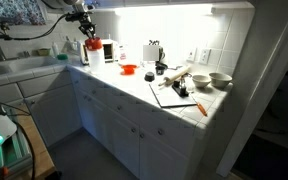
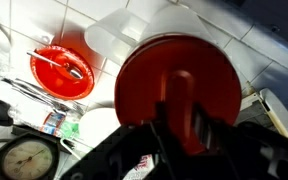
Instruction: Put the red lid on the jar
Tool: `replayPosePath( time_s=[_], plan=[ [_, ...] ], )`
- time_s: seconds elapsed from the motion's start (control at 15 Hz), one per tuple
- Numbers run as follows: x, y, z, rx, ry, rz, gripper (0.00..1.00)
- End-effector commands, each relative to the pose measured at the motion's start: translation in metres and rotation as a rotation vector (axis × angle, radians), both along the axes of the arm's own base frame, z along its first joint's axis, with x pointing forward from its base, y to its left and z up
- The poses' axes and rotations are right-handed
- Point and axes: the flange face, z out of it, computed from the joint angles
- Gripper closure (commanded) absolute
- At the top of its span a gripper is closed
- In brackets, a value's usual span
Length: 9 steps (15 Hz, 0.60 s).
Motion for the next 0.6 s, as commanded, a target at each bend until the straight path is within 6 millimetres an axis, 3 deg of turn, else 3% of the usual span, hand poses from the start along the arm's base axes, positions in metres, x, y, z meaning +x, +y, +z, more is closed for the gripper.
replayPosePath(
  time_s=[0.0,0.53],
  plan=[
    [0.014,0.008,-0.006,-0.021,0.026,-0.030,0.92],
    [0.028,0.013,-0.005,-0.021,0.088,-0.064,0.92]
  ],
)
